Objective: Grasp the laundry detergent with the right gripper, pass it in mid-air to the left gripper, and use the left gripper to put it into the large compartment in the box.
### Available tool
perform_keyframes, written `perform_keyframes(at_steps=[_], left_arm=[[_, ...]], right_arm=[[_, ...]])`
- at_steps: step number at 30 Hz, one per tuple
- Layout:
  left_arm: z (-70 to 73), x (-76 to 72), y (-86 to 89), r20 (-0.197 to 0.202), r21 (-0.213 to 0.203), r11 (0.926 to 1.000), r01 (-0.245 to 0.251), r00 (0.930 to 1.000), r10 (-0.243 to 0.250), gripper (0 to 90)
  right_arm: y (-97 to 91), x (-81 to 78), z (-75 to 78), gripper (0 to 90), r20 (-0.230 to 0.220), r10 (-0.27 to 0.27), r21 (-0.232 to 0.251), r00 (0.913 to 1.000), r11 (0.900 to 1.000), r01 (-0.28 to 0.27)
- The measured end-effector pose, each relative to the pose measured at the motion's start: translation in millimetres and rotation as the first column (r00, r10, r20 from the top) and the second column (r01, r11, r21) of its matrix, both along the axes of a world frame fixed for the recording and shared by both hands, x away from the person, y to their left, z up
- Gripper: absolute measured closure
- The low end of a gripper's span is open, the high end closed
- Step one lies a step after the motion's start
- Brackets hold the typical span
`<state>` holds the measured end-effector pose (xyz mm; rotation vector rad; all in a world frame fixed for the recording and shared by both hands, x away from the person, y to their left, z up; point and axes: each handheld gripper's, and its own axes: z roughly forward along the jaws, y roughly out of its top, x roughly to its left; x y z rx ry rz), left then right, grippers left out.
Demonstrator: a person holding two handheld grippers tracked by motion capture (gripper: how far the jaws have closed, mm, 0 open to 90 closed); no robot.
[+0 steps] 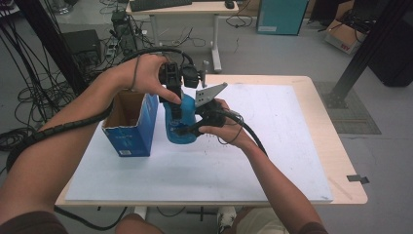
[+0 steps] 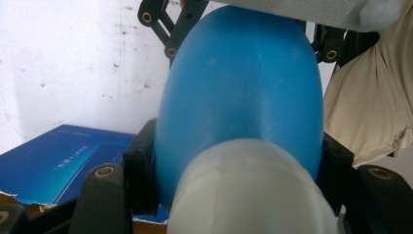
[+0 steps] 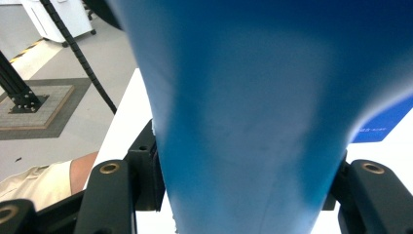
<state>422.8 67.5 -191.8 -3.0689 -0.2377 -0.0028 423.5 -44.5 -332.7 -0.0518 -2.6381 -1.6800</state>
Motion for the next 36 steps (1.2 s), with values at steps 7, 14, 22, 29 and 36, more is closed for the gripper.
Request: perform_keyframes(at_steps=[7, 14, 22, 29, 36], left_arm=[[-0.2, 2.1, 1.7, 0.006, 0.019, 0.9997, -0.018, 0.9998, 0.017, 37.2], [8.7, 4.5, 2.4, 0.028, 0.002, 0.9975, -0.07, 0.9971, 0.07, 37.2], [15.9, 6.2, -0.5, 0.036, -0.006, 0.9946, -0.103, 0.994, 0.103, 37.1], [24.0, 9.3, -0.3, 0.042, -0.02, 0.9855, -0.168, 0.9847, 0.169, 37.1], [41.2, 13.3, 8.1, 0.067, -0.064, 0.9472, -0.314, 0.9457, 0.318, 37.2]], right_arm=[[-9.4, -1.4, 3.0, 18.7, -0.018, -0.028, 0.006, 0.9994, 0.9996, 0.028], [-28.9, -4.9, 3.4, 0.3, -0.031, -0.106, -0.038, 0.9939, 0.9937, 0.105], [-51.0, -6.0, 5.6, 0.3, -0.012, -0.187, -0.031, 0.9822, 0.9818, 0.187], [-67.7, -6.4, 6.0, 0.3, -0.019, -0.246, -0.079, 0.9691, 0.9666, 0.244], [-97.3, -5.9, 15.1, 0.3, -0.008, -0.33, -0.135, 0.944, 0.9357, 0.326]])
